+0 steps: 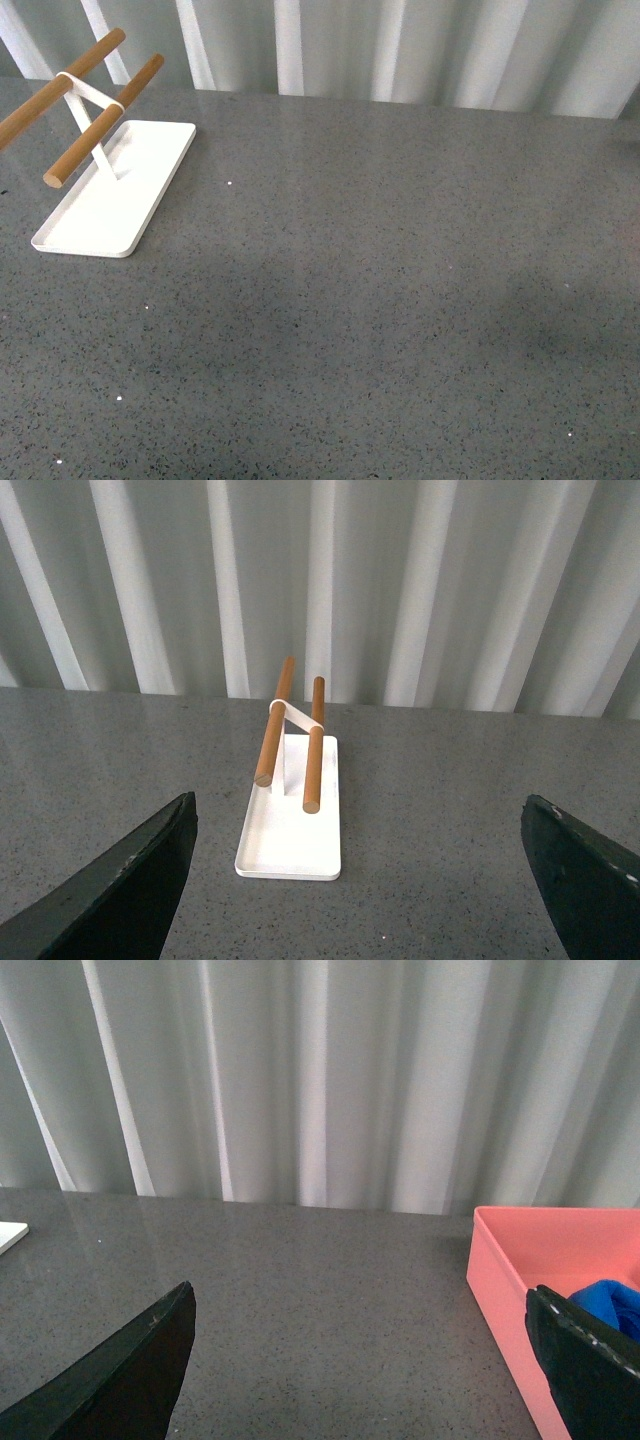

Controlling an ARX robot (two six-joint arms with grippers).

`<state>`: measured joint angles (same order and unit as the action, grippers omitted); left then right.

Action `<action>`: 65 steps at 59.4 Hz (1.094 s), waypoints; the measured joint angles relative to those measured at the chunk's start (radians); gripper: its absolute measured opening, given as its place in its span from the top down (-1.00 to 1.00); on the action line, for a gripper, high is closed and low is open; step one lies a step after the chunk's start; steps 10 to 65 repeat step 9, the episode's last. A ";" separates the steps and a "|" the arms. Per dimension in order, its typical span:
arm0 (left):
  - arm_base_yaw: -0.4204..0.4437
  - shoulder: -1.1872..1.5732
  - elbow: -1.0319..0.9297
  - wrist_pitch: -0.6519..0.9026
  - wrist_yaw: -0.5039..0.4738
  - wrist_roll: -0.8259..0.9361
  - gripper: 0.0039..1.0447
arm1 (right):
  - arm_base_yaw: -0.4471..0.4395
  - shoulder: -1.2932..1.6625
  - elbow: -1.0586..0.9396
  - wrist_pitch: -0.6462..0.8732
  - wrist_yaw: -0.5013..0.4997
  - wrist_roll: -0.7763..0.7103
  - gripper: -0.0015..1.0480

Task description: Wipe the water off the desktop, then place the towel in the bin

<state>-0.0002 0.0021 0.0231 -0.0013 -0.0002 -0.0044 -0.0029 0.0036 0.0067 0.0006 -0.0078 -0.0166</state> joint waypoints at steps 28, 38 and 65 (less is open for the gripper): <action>0.000 0.000 0.000 0.000 0.000 0.000 -0.87 | 0.000 0.000 0.000 0.000 0.000 0.000 -0.86; 0.000 0.000 0.000 0.000 0.000 0.000 -0.87 | 0.000 0.000 0.000 0.000 0.000 0.000 -0.86; 0.000 0.000 0.000 0.000 0.000 0.000 -0.87 | 0.000 0.000 0.000 0.000 0.000 0.000 -0.86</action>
